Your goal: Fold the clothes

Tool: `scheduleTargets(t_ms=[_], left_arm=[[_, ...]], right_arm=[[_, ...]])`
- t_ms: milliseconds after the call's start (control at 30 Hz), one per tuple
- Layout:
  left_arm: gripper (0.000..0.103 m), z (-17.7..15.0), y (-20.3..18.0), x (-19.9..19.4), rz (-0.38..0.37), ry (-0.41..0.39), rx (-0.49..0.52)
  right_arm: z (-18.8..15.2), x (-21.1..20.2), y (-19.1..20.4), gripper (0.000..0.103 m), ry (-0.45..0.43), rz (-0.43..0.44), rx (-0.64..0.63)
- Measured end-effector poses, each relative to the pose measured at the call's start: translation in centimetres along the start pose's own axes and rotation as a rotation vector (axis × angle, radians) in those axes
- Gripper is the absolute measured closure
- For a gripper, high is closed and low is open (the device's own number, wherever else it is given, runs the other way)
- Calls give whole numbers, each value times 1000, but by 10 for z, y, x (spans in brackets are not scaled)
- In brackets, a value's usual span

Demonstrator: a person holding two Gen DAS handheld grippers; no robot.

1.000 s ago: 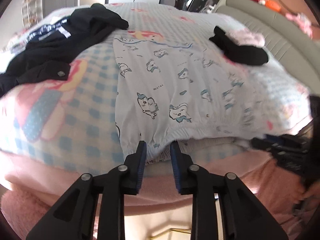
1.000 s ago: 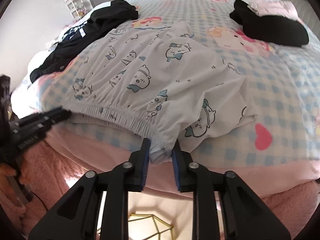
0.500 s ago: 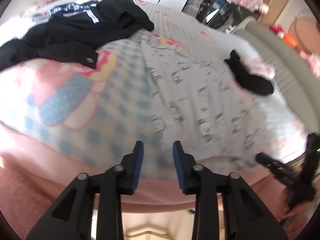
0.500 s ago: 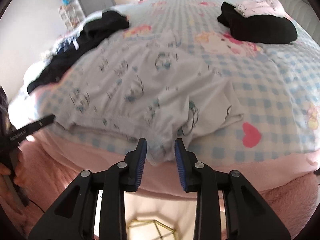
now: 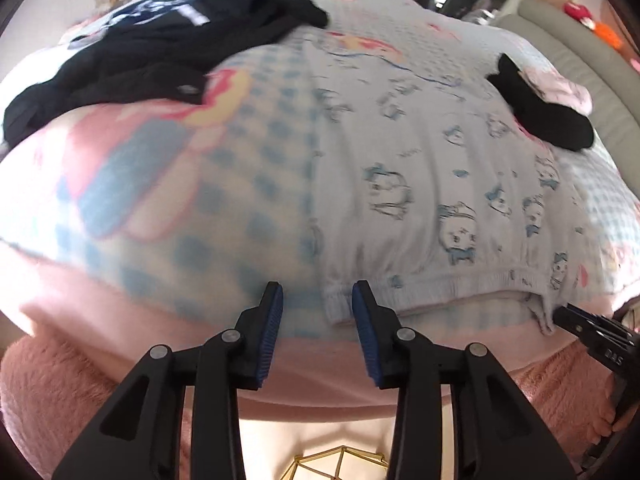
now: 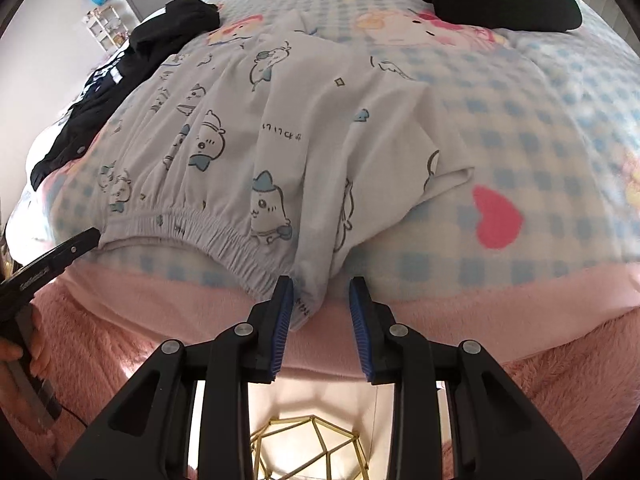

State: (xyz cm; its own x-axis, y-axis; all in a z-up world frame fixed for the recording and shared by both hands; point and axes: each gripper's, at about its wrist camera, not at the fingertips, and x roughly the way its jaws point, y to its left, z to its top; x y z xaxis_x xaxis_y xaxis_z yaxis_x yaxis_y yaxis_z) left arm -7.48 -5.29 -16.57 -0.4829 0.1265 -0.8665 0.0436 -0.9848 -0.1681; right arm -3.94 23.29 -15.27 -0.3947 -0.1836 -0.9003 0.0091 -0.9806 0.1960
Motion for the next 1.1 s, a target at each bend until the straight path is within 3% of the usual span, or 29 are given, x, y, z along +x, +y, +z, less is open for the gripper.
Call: scheduleTargets(t_ms=[67, 167, 300, 533, 633, 767, 933, 1100], left_arm=[[65, 1, 1, -8, 2, -28, -11], [66, 2, -10, -23, -52, -78, 9], [66, 1, -45, -34, -156, -115, 112], [66, -4, -108, -17, -284, -76, 229], [66, -4, -124, 4, -258, -29, 256], [66, -13, -130, 20, -165, 27, 299], [67, -19, -115, 20, -167, 76, 259], [67, -17, -115, -4, -234, -11, 251]], right_arm=[[0, -6, -1, 74, -11, 23, 1], [-2, -14, 2, 74, -26, 44, -22], [-6, -12, 9, 74, -23, 54, -57], [-10, 6, -2, 74, 0, 104, 43], [-13, 11, -4, 74, 10, 110, 44], [-17, 10, -9, 74, 26, 109, 47], [-14, -10, -17, 73, -20, 172, 63], [-6, -13, -23, 73, -77, 170, 113]])
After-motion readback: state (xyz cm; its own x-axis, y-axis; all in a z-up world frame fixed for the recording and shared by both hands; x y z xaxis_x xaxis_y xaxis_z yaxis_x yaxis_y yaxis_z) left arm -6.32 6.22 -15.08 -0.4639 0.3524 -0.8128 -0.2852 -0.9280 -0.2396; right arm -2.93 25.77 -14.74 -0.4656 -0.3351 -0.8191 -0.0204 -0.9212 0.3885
